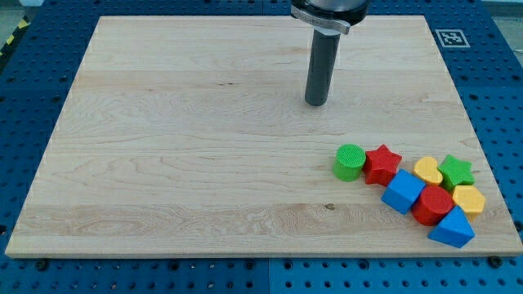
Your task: Move your arm to the blue triangle
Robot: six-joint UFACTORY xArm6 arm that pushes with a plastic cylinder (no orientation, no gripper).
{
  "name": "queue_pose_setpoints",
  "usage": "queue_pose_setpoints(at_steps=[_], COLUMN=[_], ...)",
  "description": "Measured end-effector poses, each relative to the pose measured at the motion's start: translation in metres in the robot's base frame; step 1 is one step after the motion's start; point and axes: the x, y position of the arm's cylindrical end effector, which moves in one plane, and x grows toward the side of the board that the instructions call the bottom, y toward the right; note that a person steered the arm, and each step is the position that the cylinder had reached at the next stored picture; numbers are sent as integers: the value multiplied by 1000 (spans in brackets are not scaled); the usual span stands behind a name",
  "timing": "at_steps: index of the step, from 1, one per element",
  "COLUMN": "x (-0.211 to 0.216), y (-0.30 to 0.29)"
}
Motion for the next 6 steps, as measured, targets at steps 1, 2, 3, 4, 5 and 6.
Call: queue_pose_setpoints(at_steps=[1, 2, 3, 4, 5, 6], x=[-3, -3, -5, 15, 87, 136], y=[1, 4, 69, 152, 195, 219])
